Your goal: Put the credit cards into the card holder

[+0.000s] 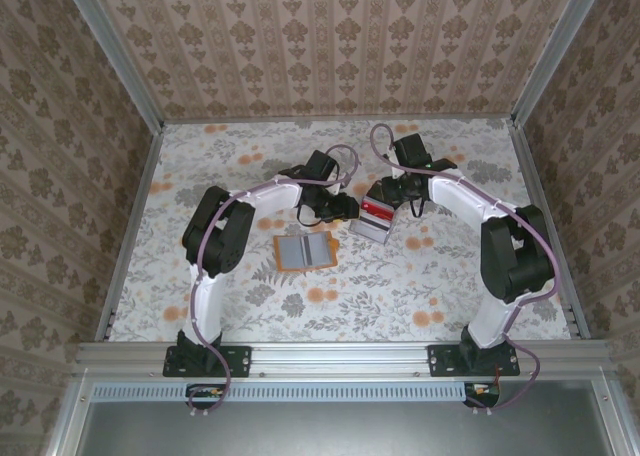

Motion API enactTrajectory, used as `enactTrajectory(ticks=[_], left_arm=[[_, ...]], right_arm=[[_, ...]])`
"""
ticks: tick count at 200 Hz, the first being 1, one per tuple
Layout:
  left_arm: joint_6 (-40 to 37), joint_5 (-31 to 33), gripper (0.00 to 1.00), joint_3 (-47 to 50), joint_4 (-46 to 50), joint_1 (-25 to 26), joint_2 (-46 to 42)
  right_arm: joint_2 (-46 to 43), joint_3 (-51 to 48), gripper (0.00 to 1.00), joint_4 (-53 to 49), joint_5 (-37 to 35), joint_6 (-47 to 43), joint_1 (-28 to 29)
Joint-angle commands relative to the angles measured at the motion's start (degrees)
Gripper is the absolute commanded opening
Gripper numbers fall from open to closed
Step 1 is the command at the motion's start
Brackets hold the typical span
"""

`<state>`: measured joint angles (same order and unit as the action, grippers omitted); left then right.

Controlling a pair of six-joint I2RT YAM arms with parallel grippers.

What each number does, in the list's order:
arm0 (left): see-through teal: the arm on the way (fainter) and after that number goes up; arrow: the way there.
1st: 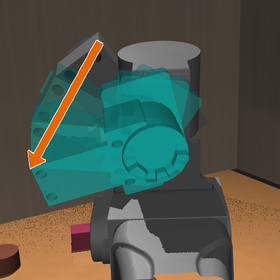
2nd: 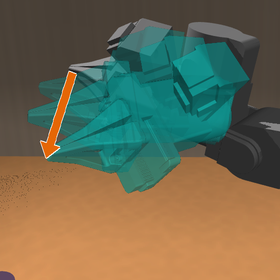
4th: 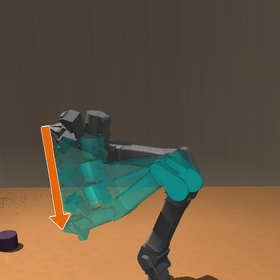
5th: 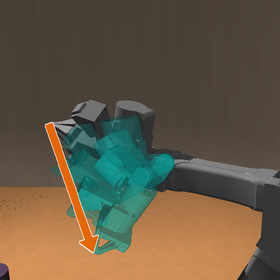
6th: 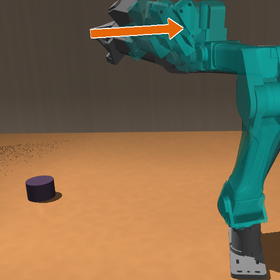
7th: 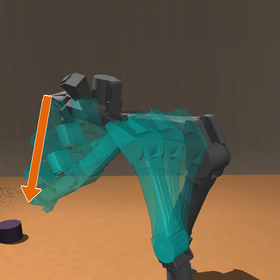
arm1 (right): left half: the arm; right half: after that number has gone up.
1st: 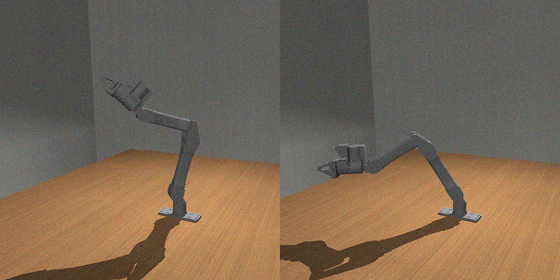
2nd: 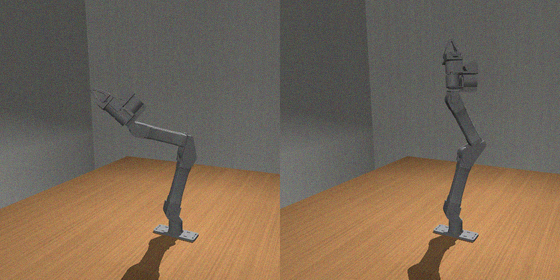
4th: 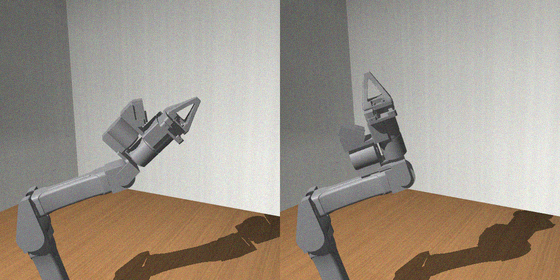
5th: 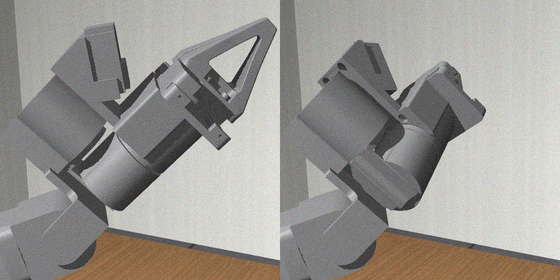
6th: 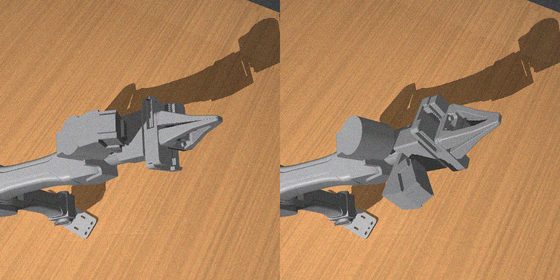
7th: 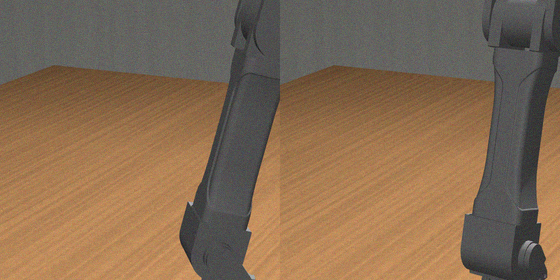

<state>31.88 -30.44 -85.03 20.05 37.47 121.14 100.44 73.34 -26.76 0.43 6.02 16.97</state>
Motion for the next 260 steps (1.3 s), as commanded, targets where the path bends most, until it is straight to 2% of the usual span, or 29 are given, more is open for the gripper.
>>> enactTrajectory(ticks=[1,38,72,116,164,221,260], left_arm=[[0.2,1.96,0.4,0.05,5.19,-0.21,2.69],[0.23,1.96,0.4,0.15,5.26,-0.12,2.7],[0.34,1.96,0.4,0.41,5.1,-0.13,2.61],[0.38,2.03,0.4,0.36,5.08,-0.1,2.68],[0.38,2.03,0.4,0.84,4.84,0.05,2.52],[0.47,2.03,0.4,1.03,4.56,0.05,2.39],[0.45,1.94,0.4,0.76,4.71,0.1,2.27]], right_arm=[[-1.69,-0.6,0.21,2.14,-1.18,-0.47,-0.81],[-2.41,-0.96,0.18,1.55,-0.42,-1.32,-0.77],[-4.1,-1.42,0.21,1.26,-0.77,-1.93,-0.78],[-3.71,-1.36,0.2,0.85,-0.92,-2.07,-0.88],[-4.65,-2.21,0.07,1.13,-0.69,-2.0,-0.86],[-7.72,-2.94,0.07,1.53,4.82,-2.03,-0.92],[-9.36,-3.28,0.07,1.77,6.13,-1.65,-0.91]])
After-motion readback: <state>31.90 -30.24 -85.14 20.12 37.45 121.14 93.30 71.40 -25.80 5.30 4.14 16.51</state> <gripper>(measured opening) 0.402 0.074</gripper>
